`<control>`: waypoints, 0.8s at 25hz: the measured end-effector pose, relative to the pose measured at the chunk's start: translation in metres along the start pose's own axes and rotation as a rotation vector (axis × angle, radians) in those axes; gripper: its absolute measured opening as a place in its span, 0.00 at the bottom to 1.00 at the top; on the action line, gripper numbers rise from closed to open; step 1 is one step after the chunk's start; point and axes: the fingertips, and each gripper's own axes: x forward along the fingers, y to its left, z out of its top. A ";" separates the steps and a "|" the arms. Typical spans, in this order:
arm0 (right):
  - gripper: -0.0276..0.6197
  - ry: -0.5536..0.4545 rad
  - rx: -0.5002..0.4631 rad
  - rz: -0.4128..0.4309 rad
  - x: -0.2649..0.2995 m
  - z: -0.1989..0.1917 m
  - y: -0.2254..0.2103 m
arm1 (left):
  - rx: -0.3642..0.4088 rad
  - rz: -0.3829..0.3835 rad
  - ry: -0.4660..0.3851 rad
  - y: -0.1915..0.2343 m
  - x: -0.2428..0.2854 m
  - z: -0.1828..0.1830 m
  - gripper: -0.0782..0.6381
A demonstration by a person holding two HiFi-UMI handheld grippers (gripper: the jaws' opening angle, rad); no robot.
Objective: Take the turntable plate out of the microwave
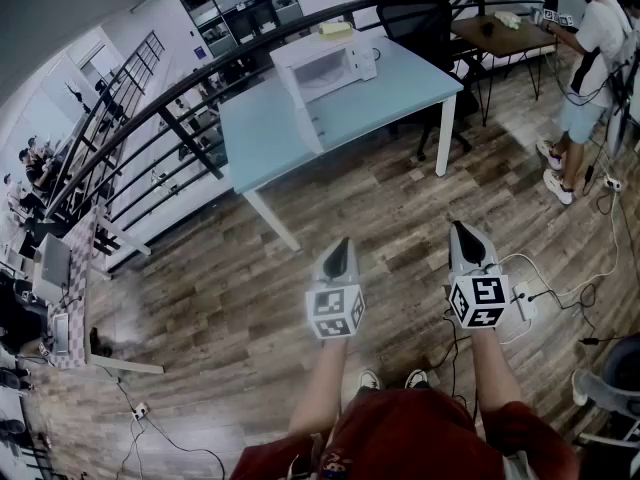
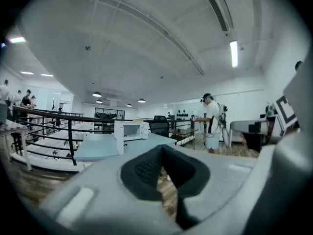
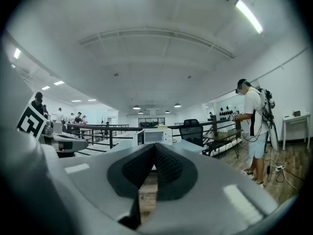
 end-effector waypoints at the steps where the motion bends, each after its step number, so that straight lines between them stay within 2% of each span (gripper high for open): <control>1: 0.05 0.000 -0.001 0.000 -0.002 0.000 -0.002 | 0.000 -0.002 0.000 -0.004 0.001 0.000 0.11; 20: 0.04 -0.010 0.043 0.013 -0.049 -0.013 -0.057 | 0.014 0.005 0.035 -0.078 -0.007 -0.016 0.11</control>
